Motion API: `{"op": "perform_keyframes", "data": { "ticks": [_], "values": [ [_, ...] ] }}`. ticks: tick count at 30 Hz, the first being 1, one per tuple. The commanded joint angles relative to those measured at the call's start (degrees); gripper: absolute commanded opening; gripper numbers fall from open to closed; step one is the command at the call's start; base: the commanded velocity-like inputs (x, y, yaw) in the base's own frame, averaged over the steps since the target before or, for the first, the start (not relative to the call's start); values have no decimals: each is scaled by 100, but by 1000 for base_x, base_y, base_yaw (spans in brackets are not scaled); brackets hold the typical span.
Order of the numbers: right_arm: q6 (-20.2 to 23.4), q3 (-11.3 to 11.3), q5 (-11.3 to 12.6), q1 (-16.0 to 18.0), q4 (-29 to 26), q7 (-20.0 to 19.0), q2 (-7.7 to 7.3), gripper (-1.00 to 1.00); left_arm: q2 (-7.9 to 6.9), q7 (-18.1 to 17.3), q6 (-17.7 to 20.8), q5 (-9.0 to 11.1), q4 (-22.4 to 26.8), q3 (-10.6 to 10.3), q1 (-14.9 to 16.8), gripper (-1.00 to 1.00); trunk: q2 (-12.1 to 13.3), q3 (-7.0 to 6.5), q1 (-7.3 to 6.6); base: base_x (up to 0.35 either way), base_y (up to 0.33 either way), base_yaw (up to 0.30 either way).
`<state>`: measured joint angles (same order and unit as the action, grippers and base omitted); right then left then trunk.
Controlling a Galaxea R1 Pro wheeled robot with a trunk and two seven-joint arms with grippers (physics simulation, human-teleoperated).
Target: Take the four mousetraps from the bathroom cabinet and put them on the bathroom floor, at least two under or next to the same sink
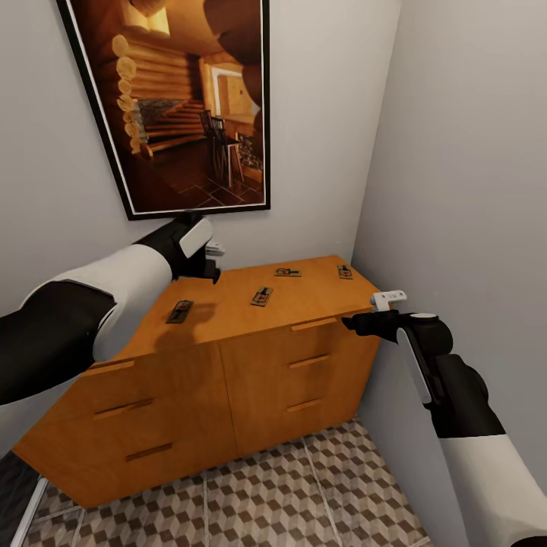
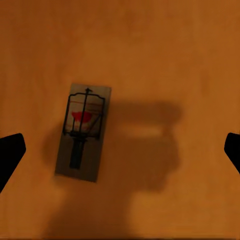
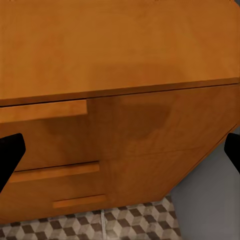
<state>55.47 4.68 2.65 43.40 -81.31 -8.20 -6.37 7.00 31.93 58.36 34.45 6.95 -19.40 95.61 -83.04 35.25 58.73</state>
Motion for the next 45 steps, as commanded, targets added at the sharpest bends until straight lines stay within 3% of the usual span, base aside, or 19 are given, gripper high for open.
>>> {"op": "perform_keyframes", "data": {
  "ticks": [1,11,26,45],
  "values": [
    [25,7,25,6,-4,11,-5,100,-5,42,15,62,-37,-32,2,100,-3,6,0,0,0,0],
    [25,7,25,6,-5,11,-5,100,-107,37,10,62,-207,-30,-16,100,-3,6,0,0,0,0],
    [25,7,25,5,0,11,-5,100,-415,27,-1,65,-252,-30,-98,100,-3,6,0,0,0,0],
    [25,7,29,4,2,10,-5,100,-460,-11,-31,62,-502,-37,-114,100,-3,6,0,0,0,0]
  ]
}}
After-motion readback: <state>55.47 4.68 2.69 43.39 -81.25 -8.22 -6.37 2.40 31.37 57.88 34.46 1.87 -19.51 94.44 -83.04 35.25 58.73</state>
